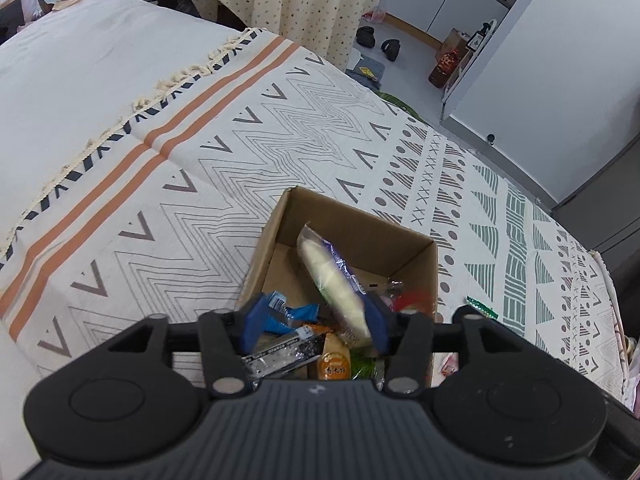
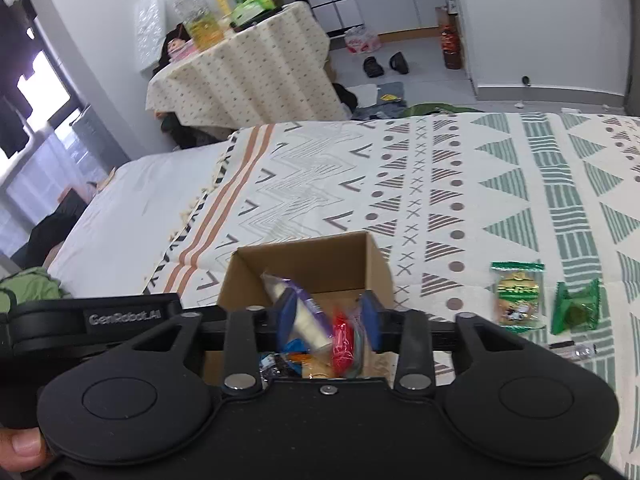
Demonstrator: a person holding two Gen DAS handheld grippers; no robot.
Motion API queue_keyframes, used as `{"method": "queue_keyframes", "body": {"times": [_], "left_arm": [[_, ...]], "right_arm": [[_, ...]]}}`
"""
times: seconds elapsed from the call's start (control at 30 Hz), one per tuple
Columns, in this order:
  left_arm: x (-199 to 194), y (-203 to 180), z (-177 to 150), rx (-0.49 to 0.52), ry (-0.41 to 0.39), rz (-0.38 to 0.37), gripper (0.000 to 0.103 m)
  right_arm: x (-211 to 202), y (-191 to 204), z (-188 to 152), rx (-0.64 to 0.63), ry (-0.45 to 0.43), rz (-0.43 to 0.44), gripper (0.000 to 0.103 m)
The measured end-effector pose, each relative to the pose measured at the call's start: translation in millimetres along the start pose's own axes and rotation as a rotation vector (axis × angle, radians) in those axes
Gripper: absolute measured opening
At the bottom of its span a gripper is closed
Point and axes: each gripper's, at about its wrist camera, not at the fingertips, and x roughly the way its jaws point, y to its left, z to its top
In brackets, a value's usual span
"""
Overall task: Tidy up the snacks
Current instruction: 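Carry purple bar with left tool while right tool carries red candy, drop both into box, then move both tools back over the remaining green and orange packets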
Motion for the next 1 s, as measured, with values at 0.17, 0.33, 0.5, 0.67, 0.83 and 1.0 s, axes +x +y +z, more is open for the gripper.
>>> {"method": "queue_keyframes", "body": {"times": [0.17,0.33,0.5,0.67,0.83,1.0], "left_arm": [[-4,-2,-7,0.013,-0.009,0.042,0.076],[-8,-7,-14,0.028,-0.004,0.034,0.082],[-12,-18,-21,0.066,-0.010,0.023,0.087],[-12,-31,-29,0.095,0.002,0.003,0.091],[-13,-45,-37,0.131,0.003,-0.013,0.092],[-10,-58,-44,0.147,0.015,-0.021,0.093]], "right_arm": [[-11,-11,-7,0.018,-0.010,-0.028,0.051],[-21,-24,-15,0.038,-0.017,-0.063,0.055],[-30,-39,-20,0.068,-0.024,-0.096,0.062],[-39,-51,-27,0.084,-0.033,-0.118,0.065],[-46,-66,-32,0.105,-0.036,-0.145,0.068],[-54,-83,-36,0.130,-0.042,-0.165,0.068]]}}
